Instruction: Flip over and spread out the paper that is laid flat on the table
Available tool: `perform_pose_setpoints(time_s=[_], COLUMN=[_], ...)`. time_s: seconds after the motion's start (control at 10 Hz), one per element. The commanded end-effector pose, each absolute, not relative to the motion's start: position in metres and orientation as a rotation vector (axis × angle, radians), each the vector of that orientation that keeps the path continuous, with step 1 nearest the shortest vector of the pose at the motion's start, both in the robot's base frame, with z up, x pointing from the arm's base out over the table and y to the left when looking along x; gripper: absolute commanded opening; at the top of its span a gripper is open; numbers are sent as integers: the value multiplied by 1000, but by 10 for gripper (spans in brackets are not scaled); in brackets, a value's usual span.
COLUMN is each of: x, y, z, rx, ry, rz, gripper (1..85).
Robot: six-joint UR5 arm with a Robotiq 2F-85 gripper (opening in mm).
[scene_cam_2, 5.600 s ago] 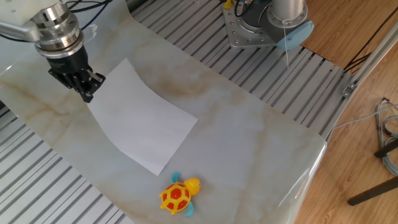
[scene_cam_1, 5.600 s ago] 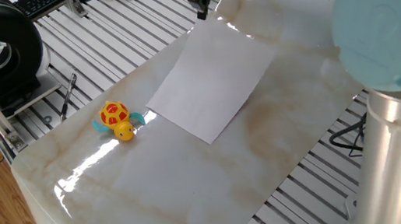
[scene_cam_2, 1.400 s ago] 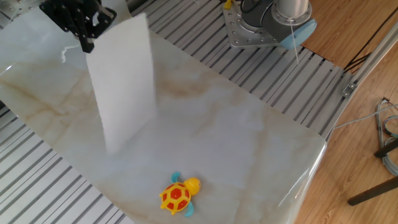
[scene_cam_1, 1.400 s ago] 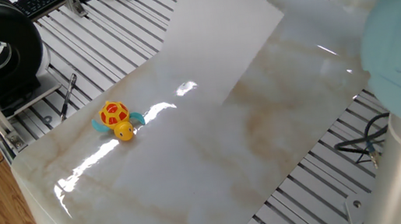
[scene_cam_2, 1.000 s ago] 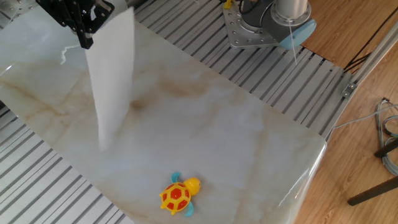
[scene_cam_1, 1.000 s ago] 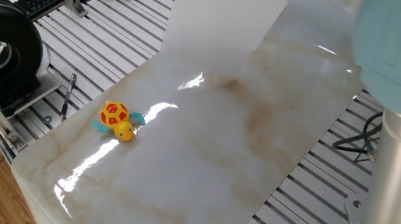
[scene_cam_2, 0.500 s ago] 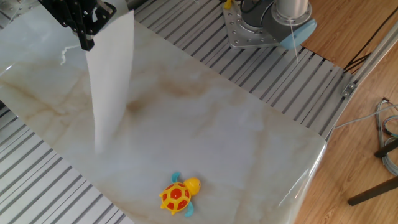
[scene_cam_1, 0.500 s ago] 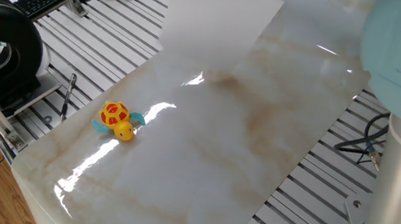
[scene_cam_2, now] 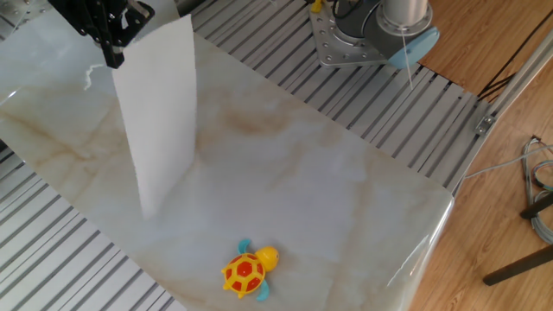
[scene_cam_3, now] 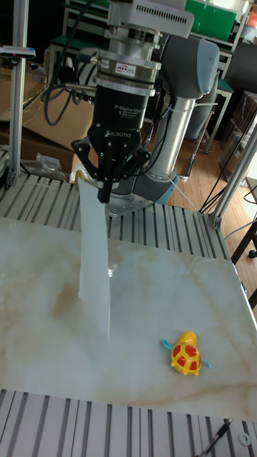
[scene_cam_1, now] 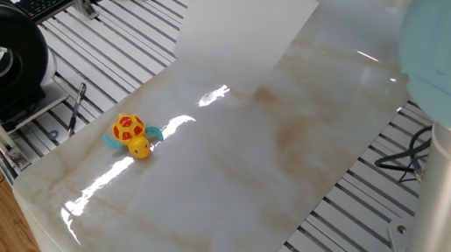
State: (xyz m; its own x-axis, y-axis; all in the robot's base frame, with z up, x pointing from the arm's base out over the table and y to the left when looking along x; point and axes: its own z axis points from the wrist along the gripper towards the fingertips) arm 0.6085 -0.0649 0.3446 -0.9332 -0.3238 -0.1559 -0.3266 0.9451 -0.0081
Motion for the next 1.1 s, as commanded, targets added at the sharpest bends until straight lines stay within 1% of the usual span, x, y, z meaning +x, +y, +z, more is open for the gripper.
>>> perform_pose_setpoints(time_s=[0.0, 0.1, 0.3, 0.5, 1.0], x=[604, 600, 593, 593, 608], y=[-75, -83, -112, -131, -139], z=[353, 356, 362, 363, 357], rx=[-518, -550, -691, -785, -843], ry=[2947, 2952, 2951, 2929, 2890], rz=[42, 36, -34, -92, -148], gripper=[13, 13, 13, 13, 13])
